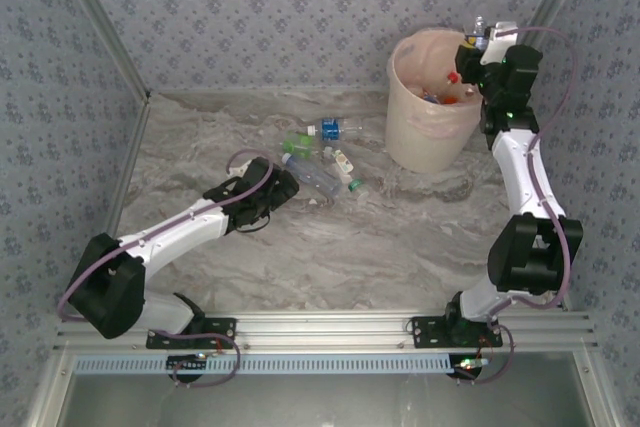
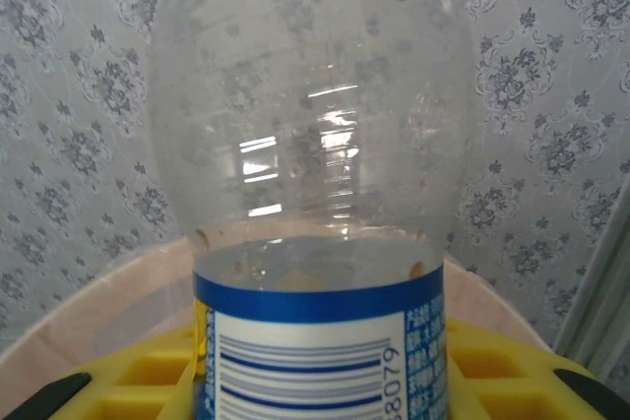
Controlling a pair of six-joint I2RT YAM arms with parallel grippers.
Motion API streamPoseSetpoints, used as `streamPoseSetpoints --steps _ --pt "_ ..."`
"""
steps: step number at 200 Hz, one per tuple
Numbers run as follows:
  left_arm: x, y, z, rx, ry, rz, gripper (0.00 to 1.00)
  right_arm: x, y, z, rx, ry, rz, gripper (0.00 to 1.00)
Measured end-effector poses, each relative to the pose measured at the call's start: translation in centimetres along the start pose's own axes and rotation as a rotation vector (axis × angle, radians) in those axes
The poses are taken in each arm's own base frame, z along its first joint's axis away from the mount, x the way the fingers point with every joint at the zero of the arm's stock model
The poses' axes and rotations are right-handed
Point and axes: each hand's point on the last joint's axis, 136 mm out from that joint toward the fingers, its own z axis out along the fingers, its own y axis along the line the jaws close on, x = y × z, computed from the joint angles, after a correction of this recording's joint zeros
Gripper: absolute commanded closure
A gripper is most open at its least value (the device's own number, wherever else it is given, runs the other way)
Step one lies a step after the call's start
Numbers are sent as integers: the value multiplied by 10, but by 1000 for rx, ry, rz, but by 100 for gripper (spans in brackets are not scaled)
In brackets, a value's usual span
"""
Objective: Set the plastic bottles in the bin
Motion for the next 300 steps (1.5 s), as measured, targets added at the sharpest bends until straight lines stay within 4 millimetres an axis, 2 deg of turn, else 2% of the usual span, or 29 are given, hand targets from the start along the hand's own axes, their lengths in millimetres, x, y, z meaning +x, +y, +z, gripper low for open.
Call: streamPoseSetpoints --steps 29,53,84,136,166,195,220,240,269,300 --pt "0 0 0 1 -1 -1 2 10 -2 9 -20 42 -47 53" --pt "0 0 0 1 -1 -1 2 20 -4 19 -22 68 -82 36" --pt "0 0 0 1 -1 3 2 32 -9 21 11 107 -100 18" --pt "1 2 0 -9 4 9 2 35 -10 21 89 129 -110 0" --pt "1 2 0 -11 5 23 2 18 -3 6 139 95 -81 0" --pt "0 -5 3 -14 16 53 2 -7 10 -33 132 19 12 0" --pt "0 -16 10 -19 38 83 2 -23 27 -77 66 -71 135 0" --pt "0 -28 17 -19 58 105 2 -24 49 -100 -28 -116 215 0" --pt "-3 -41 28 -16 75 102 2 -4 95 -114 -174 -83 273 0" --pt "-8 -44 46 -45 75 65 2 26 149 -130 -301 -5 281 0"
